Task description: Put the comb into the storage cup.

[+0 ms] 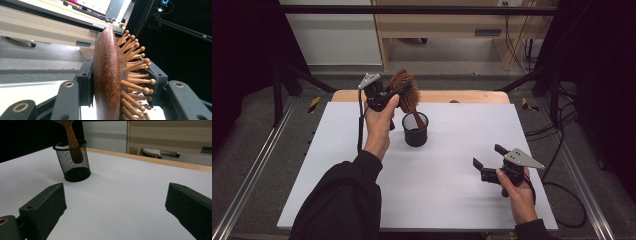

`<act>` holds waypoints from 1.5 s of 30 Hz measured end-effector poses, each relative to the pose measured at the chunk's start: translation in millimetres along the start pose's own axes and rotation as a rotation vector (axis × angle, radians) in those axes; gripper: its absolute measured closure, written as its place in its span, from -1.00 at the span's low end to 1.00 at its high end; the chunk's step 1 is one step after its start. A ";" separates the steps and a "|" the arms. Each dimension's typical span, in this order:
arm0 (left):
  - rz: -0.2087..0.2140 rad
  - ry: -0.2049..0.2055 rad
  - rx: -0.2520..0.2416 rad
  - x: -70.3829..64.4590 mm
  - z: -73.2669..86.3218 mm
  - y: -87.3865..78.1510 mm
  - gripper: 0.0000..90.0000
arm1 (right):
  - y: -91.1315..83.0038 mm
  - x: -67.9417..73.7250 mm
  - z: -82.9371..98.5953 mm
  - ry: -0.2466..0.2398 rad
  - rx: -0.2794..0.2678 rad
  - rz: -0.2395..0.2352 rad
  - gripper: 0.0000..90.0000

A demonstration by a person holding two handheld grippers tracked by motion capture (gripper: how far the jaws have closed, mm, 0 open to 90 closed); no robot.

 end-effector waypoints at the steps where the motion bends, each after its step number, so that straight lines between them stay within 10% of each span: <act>1: 0.001 -0.001 0.000 0.4 0.9 0.5 0.13 | 0.2 0.0 0.2 0.000 0.001 0.000 -0.92; 45: -0.004 -0.010 0.041 12.5 32.1 14.9 0.12 | 2.6 3.9 2.6 -0.018 0.024 -0.017 -0.92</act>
Point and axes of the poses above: each handheld gripper's, and its own axes: y roughly forward along the jaws, z roughly out of its underside, x roughly to its left, the point moved 6 cm from there along y, roughly forward along the jaws, and after that the axes turned 10 degrees about x, right-handed, at the moved point
